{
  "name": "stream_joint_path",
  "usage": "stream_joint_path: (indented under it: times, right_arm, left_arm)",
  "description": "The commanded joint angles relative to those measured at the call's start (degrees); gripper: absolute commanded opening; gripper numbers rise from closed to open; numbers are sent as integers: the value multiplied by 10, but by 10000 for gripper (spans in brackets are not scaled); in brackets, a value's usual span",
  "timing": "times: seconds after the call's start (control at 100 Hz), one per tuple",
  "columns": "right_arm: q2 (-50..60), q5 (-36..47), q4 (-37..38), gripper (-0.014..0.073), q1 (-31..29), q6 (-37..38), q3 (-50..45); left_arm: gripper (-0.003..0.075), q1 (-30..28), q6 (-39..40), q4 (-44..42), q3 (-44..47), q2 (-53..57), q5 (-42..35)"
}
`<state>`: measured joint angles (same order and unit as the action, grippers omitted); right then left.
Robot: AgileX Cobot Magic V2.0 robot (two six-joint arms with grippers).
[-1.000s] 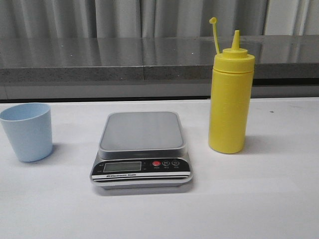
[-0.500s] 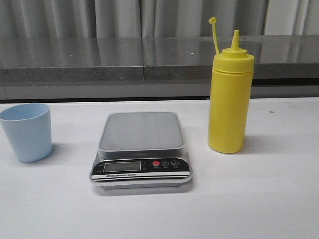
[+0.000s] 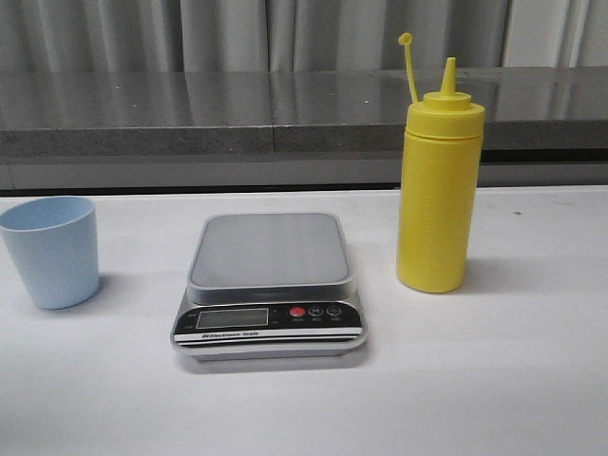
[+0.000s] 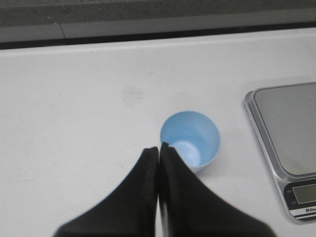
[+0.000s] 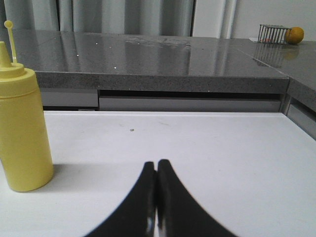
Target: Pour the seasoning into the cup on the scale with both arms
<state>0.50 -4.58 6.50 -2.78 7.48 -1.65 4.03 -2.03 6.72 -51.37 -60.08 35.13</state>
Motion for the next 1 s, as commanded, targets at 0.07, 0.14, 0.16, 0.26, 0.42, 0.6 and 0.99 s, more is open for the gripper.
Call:
stream_joint_path:
  times: [0.07,0.14,0.16,0.26,0.42,0.6,0.99]
  right_arm:
    - [10,46,6,-120,-4,0,0]
    - [10,46,6,-120,-4,0,0]
    - [10,46,6,-120,-4,0,0]
    - [10,46,6,-120,-4,0,0]
    - [10,46,6,-120,-4,0,0]
    - [10,46,6,-120,-4,0,0]
    - [10,46,6,-120,-4,0,0]
  left_arm:
    - [-18,-1,0,1,-60,-85,-29]
    - [-18,-1,0,1,-70,-119,-28]
    - [-18,-1,0,1,-73,-129,-28]
    - [-18,-1,0,3,-85,-171,-28]
    - [15,-1,0,10,-88,-218,-27]
    - [283,-1,0,11,-88,-230,-35]
    - [465,-1,0,24,-88,-230,-47]
